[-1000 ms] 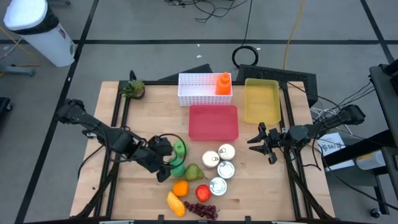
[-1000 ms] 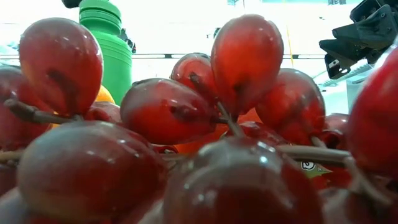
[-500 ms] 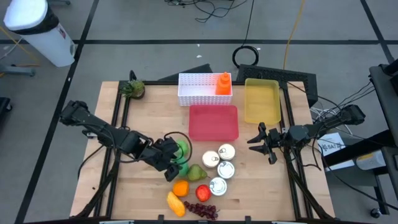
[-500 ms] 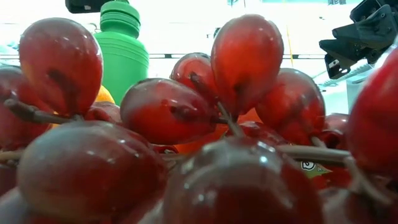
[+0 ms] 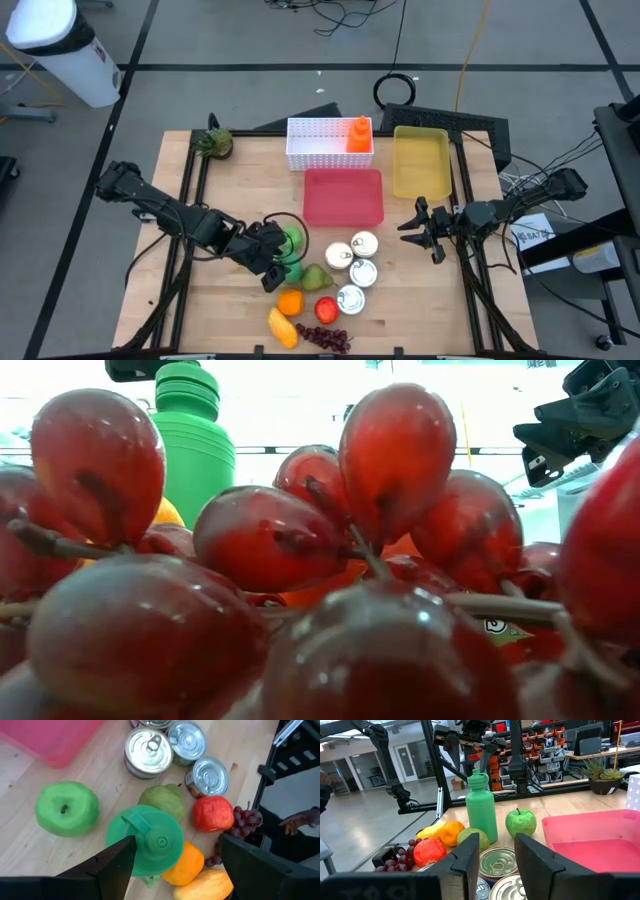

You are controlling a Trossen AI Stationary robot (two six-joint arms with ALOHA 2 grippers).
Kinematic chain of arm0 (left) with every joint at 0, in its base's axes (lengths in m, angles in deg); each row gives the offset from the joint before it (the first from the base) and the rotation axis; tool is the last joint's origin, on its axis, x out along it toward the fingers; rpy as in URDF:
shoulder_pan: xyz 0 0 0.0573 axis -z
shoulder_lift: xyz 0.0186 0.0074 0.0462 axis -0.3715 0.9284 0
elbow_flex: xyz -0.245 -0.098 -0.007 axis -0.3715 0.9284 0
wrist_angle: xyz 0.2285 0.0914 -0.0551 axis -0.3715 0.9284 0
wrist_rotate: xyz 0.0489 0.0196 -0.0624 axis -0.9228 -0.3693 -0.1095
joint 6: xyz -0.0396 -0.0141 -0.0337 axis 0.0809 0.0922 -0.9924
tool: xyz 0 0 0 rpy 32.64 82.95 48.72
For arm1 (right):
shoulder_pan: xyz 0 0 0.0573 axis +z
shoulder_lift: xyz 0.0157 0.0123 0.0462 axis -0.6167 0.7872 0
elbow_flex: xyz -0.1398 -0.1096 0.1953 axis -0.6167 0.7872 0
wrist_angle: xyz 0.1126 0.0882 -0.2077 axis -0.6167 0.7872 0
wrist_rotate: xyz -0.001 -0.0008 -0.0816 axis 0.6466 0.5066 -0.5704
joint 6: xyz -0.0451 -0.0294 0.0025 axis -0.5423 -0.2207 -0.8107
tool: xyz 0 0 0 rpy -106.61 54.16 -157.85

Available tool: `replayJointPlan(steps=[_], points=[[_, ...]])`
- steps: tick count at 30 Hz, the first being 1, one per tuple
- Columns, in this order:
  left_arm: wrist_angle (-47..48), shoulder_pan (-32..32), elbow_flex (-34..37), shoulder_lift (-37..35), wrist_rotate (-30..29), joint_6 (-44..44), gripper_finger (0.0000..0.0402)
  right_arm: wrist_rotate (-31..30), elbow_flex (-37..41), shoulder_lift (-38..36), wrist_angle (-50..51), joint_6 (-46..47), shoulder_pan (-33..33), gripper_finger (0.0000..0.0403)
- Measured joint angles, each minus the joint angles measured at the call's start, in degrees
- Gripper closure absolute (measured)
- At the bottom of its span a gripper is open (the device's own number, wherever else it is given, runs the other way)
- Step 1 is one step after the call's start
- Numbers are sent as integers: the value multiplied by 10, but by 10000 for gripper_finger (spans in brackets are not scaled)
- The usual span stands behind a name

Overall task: Pick & Place Food Item
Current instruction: Put the green tumbler into the white bin

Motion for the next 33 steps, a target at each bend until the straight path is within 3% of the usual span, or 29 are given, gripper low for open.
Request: replayJointPlan(steps=[22,33], points=[[24,0,-14,0,11,45,101,0,0,0,0,0,0,293],[58,0,-69,0,-5,80,101,0,0,0,0,0,0,293]])
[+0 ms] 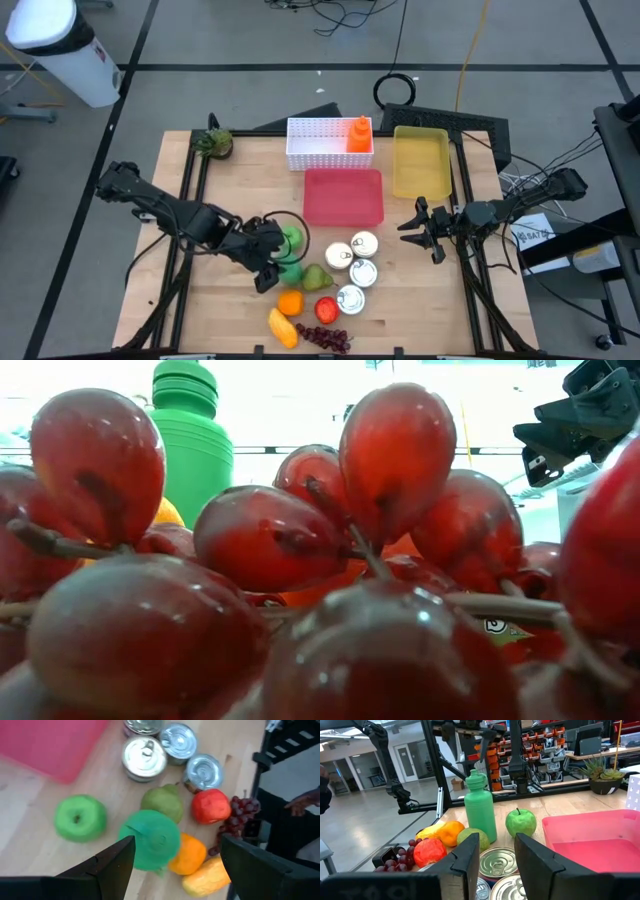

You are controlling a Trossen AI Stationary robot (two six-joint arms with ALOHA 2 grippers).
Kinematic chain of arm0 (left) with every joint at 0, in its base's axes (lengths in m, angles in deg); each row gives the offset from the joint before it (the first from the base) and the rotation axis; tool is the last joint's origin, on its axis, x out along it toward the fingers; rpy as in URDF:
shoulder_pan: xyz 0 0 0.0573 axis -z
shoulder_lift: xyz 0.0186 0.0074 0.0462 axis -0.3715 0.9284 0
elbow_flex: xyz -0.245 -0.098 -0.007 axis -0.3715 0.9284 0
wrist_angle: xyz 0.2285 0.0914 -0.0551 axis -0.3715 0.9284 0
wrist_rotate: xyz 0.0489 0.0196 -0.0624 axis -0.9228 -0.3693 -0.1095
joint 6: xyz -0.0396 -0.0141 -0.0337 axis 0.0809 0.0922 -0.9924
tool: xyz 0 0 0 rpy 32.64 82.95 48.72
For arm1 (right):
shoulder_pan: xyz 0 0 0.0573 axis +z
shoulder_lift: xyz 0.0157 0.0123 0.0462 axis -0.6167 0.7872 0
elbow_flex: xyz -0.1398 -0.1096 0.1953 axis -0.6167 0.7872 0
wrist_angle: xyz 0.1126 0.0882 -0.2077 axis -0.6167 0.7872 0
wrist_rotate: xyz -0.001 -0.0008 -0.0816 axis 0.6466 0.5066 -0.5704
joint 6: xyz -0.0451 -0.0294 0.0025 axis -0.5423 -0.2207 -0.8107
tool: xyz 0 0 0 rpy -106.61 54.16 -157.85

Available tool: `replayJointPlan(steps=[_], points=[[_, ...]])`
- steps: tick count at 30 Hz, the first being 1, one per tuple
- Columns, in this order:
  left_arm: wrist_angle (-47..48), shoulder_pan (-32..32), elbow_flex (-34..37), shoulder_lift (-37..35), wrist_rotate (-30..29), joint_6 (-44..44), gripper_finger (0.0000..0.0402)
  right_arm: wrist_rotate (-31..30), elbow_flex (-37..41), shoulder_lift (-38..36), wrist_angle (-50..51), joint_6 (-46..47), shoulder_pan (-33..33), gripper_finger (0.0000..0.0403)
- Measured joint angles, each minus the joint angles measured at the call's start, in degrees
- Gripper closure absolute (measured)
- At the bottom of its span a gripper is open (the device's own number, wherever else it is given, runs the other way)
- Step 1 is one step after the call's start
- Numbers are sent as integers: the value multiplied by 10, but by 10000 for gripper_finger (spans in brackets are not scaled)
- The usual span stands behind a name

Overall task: Pick & Place Food Item
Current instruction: Put the green tumbler into the white bin

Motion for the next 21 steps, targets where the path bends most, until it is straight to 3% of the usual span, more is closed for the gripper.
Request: replayJointPlan(steps=[8,21], points=[[50,-7,-1,19,-19,-39,101,0,0,0,0,0,0,293],[42,-7,-1,79,5,14,101,0,0,0,0,0,0,292]])
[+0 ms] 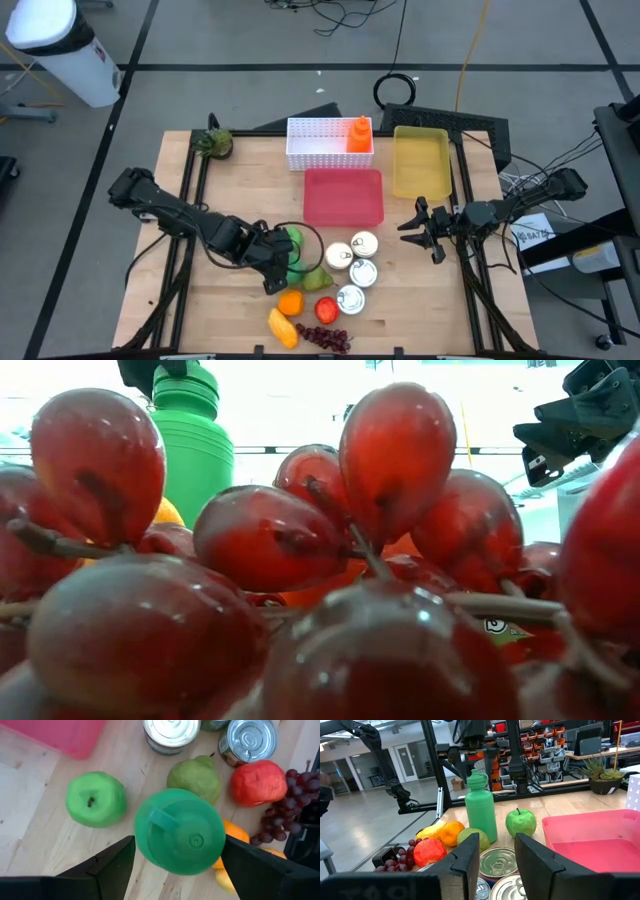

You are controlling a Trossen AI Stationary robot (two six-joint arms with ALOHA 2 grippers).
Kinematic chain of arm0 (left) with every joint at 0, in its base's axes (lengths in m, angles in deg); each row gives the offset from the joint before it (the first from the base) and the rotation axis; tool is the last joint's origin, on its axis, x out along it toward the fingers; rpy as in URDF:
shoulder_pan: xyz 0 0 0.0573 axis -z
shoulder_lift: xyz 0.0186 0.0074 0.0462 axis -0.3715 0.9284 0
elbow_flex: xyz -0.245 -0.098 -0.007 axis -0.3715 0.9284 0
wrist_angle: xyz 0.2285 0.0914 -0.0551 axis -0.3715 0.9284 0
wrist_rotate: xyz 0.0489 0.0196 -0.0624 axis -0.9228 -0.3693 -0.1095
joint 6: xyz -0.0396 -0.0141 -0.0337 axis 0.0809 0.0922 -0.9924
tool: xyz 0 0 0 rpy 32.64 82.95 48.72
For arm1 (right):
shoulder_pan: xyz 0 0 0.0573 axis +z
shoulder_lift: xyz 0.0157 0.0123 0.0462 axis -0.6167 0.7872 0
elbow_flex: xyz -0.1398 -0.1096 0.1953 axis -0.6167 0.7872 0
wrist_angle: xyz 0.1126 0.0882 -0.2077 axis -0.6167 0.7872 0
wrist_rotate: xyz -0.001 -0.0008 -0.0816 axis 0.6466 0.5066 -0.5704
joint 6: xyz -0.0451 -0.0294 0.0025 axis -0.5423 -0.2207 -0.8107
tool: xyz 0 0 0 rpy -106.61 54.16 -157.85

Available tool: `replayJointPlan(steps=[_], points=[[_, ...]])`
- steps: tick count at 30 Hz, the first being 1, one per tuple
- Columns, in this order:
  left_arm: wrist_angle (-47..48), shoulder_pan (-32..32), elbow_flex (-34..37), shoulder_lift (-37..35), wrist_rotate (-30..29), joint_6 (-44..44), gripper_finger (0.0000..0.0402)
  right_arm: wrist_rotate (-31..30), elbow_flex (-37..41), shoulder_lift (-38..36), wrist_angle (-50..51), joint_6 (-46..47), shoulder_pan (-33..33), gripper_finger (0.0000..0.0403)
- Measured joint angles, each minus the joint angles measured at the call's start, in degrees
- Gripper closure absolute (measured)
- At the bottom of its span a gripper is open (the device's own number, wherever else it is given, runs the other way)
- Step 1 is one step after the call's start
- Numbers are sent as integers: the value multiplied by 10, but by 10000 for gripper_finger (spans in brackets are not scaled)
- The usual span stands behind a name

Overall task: Pick & Place Food Item
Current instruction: Put the green tumbler into the white bin

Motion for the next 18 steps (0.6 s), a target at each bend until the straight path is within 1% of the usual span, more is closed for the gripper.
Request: replayJointPlan(steps=[6,18], points=[[-4,0,0,11,14,27,101,0,0,0,0,0,0,293],[-5,-17,0,11,6,26,101,0,0,0,0,0,0,293]])
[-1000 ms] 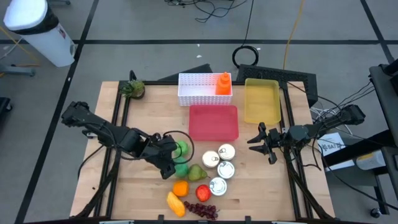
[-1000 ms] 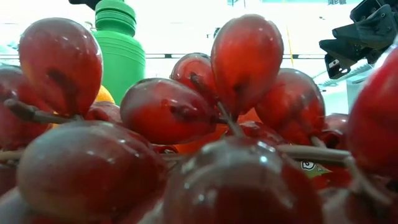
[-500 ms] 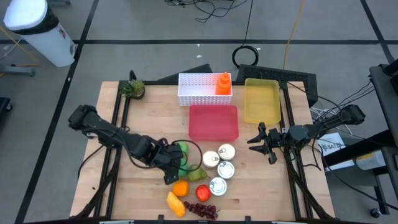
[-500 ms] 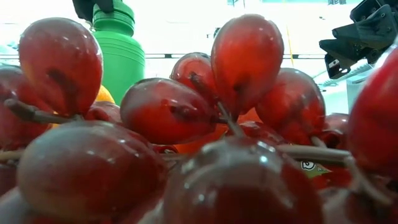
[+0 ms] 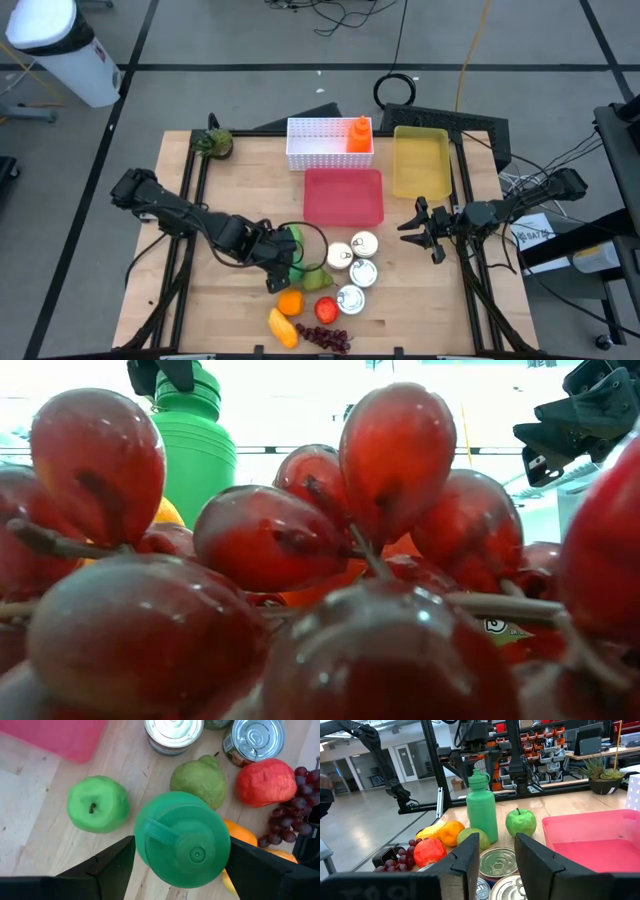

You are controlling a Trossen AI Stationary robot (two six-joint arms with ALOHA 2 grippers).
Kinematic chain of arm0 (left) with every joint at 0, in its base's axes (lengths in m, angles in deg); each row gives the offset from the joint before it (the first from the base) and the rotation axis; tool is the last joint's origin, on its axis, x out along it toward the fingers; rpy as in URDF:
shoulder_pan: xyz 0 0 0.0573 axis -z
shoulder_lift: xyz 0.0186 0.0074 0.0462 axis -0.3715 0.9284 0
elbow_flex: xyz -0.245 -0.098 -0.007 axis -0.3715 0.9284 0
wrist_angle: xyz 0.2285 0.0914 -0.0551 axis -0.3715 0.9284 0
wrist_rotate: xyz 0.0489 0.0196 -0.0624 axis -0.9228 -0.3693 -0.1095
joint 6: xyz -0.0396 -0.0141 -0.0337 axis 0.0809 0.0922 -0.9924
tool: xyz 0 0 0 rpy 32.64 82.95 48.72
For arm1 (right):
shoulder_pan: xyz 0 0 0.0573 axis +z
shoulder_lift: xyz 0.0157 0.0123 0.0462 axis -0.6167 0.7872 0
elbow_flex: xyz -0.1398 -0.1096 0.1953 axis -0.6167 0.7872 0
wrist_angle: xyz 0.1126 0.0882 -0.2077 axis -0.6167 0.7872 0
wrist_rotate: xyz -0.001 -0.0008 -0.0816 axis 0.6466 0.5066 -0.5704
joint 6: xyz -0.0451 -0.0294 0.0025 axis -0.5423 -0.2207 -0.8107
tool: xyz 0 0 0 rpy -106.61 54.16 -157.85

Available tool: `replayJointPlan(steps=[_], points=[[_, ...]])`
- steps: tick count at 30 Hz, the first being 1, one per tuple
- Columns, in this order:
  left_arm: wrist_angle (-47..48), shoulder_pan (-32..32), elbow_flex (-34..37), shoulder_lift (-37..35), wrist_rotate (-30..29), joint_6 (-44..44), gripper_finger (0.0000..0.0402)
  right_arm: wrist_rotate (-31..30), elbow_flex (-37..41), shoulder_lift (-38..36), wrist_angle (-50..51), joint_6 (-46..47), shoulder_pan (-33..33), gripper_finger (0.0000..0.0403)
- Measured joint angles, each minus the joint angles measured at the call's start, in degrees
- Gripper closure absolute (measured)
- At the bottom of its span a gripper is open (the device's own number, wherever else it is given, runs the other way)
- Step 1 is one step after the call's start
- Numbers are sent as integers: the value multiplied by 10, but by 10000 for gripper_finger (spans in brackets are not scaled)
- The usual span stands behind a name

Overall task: Pick & Place Food Item
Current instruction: Put the green tumbler into the white bin

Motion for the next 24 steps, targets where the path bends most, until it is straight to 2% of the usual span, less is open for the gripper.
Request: replayJointPlan(steps=[10,18,20,24], points=[[-9,-2,0,0,-1,2,101,0,0,0,0,0,0,293],[-16,-2,0,0,-2,40,105,0,0,0,0,0,0,293],[-18,-2,0,0,-2,40,118,0,0,0,0,0,0,292],[-22,-2,0,0,-2,40,169,0,0,0,0,0,0,291]])
